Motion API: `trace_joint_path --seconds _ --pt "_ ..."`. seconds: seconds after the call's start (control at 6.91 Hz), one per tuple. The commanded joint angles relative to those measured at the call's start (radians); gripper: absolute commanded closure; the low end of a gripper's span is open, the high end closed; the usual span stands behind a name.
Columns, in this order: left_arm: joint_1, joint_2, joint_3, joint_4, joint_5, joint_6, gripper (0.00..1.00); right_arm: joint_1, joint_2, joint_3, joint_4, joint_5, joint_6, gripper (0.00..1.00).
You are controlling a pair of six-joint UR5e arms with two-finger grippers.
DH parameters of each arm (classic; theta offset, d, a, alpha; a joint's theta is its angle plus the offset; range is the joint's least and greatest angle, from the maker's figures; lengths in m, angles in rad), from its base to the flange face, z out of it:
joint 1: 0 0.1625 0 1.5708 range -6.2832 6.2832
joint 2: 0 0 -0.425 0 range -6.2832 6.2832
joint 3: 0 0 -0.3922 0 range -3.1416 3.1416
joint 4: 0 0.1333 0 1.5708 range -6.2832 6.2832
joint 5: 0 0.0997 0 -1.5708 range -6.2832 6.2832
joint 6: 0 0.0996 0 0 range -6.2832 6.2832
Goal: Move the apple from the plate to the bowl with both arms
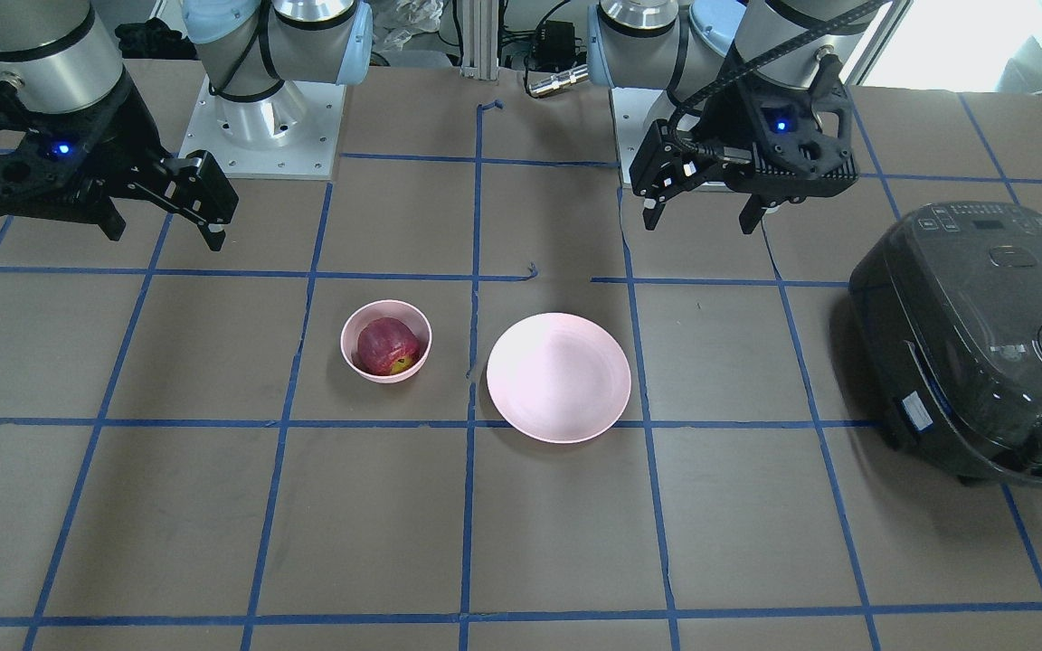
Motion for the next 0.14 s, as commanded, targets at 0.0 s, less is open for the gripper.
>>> trace_joint_path --seconds 0.0 --pt "0.001 0.002 -0.003 0.004 0.02 0.009 0.0 0.0 0.0 0.001 0.0 -0.001 0.0 0.0"
